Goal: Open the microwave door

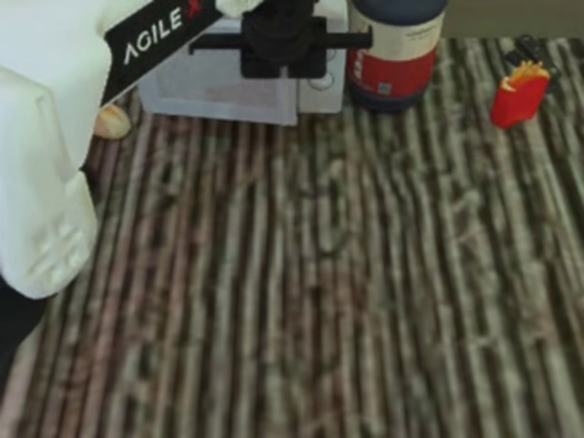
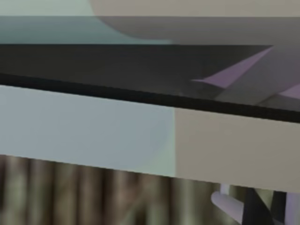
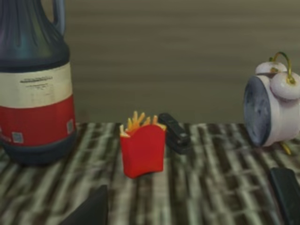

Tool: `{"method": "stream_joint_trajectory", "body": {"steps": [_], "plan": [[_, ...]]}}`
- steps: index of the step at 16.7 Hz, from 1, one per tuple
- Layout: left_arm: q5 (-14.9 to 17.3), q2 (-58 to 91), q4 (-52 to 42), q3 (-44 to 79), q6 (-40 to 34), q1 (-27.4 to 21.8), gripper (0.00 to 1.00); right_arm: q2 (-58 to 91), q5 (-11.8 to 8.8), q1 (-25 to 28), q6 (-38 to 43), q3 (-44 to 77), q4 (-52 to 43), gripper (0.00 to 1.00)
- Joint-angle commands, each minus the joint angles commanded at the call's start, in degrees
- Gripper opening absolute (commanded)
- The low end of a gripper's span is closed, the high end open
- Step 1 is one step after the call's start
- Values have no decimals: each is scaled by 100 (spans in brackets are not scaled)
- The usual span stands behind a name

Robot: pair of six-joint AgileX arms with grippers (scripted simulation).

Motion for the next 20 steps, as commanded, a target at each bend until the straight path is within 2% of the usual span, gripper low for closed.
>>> {"method": "stream_joint_trajectory", "body": {"steps": [5, 20], "plan": [[173, -459, 423, -820, 346, 46, 0, 0, 0, 0, 0, 0, 0, 100], [177, -469, 432, -834, 353, 47, 0, 0, 0, 0, 0, 0, 0, 100]]}}
